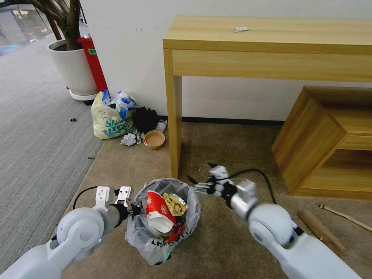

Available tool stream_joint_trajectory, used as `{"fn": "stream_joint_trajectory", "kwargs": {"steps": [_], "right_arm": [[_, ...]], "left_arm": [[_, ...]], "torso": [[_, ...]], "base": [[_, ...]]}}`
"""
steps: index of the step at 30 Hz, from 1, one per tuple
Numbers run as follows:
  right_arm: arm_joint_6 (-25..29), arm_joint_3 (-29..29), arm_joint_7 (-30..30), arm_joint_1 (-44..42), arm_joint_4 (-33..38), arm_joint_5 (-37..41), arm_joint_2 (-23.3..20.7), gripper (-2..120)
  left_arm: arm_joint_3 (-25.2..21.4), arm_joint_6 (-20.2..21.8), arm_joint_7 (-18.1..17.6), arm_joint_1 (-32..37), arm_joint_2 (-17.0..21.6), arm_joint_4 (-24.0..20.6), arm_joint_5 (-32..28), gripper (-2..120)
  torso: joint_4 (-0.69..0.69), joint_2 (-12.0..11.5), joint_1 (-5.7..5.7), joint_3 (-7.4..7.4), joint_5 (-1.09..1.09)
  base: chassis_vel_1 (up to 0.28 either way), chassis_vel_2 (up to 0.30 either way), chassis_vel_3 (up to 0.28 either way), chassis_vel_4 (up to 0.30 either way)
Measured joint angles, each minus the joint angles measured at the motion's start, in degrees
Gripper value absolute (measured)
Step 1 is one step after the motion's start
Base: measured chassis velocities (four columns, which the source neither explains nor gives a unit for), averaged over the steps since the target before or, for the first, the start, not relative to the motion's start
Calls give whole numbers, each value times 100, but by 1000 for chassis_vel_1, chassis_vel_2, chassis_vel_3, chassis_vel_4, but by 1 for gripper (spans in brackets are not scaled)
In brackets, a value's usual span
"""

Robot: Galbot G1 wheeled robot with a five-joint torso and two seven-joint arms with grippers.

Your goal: Pick up the trash bin and place the garbage on the floor into it.

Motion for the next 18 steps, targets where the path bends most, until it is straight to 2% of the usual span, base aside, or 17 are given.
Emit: {"fn": "stream_joint_trajectory", "kwargs": {"steps": [1, 2, 3, 6, 11, 18], "right_arm": [[59, 181, -18, -156, -11, -85, 55, 100], [157, 596, -90, -516, -27, -241, 207, 100], [157, 596, -90, -516, -27, -241, 207, 100], [378, 1147, -265, -990, -67, -562, 606, 100], [576, 1569, -435, -1373, -100, -779, 1015, 100], [677, 2005, -533, -1620, -102, -719, 1167, 100]], "left_arm": [[-1, 0, -1, 6, -4, -10, 0, 0], [-2, 0, -3, 21, -15, -24, 0, 0], [-2, 0, -3, 21, -15, -24, 0, 0], [-2, 0, -8, 41, -27, -52, 4, 0], [-2, 0, -10, 67, -28, -62, 18, 0], [-2, 0, -10, 104, -52, -76, 48, 0]], "torso": [[0, 0, 0, -1, 1], [1, 0, 0, 0, -2], [1, 0, 0, 0, -2], [1, 0, 0, 0, 0], [2, 0, 0, -1, 0], [2, 0, 0, 0, -2]], "base": [[0, 0, 0, 0], [0, 0, 0, 0], [0, 0, 0, 0], [0, 0, 0, 0], [0, 0, 0, 0], [0, 0, 0, 0]]}}
